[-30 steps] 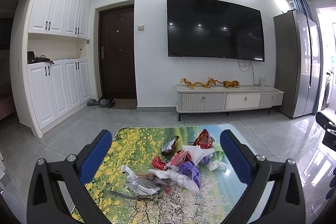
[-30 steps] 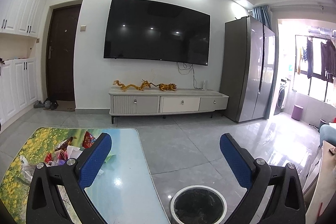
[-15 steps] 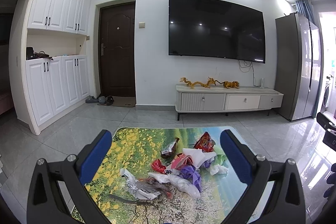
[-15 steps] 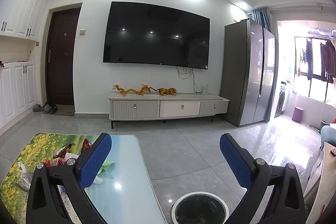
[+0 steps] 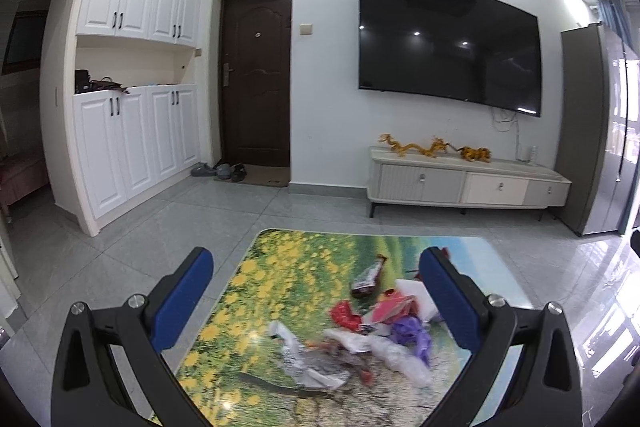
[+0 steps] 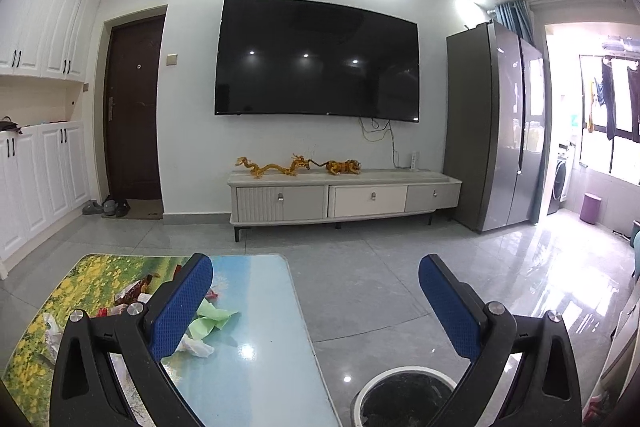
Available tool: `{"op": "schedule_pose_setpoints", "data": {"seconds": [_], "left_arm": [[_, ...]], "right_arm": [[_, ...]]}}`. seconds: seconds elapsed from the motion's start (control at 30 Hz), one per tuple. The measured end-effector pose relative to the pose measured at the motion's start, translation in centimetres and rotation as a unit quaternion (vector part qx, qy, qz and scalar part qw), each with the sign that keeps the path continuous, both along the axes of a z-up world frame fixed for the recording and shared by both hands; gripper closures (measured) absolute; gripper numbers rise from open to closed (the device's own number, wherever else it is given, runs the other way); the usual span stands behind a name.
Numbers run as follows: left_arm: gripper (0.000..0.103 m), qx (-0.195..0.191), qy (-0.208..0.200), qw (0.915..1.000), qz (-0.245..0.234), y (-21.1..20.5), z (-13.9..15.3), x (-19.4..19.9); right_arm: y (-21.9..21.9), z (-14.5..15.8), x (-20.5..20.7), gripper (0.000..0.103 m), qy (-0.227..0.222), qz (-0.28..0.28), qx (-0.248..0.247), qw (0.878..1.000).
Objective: Collect trash
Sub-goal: 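Grasp the clear plastic bag with the right gripper while the left grasps the white printed bag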
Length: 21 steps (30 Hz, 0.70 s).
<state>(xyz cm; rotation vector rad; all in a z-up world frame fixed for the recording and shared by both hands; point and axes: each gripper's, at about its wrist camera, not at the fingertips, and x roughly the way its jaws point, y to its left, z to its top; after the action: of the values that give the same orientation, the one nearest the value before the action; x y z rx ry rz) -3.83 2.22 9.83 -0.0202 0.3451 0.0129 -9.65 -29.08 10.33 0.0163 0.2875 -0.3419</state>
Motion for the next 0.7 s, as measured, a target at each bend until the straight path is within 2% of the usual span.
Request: {"op": "schedule_pose_setpoints", "data": {"seconds": [0.1,0.2,0.4,0.47,0.57,0.6,0.7], "left_arm": [[0.0,0.003,0.02,0.9997,0.017,1.7,-1.1,1.0],[0.0,0.001,0.052,0.9983,0.026,3.3,-2.8,2.1],[0.002,0.0,0.135,0.9909,0.002,4.8,-8.2,3.5],[0.004,-0.009,0.166,0.9858,-0.021,4.5,-10.0,3.9],[0.011,-0.032,0.205,0.9772,-0.046,4.1,-12.2,4.9],[0.017,-0.039,0.214,0.9747,-0.05,4.0,-12.7,5.3],[0.025,-0.055,0.233,0.9691,-0.062,3.9,-13.7,6.5]], "right_arm": [[0.2,-1.3,1.6,0.0,0.034,0.024,0.015,0.999],[0.0,-2.9,3.3,0.0,0.066,0.065,0.055,0.994],[0.4,-6.1,6.7,0.001,0.127,0.117,0.106,0.979],[0.8,-7.1,7.7,0.009,0.148,0.141,0.123,0.971],[1.9,-8.8,9.0,0.029,0.177,0.189,0.156,0.953],[2.4,-9.2,9.5,0.042,0.184,0.207,0.165,0.947],[4.9,-10.0,10.7,0.05,0.203,0.271,0.179,0.923]]}}
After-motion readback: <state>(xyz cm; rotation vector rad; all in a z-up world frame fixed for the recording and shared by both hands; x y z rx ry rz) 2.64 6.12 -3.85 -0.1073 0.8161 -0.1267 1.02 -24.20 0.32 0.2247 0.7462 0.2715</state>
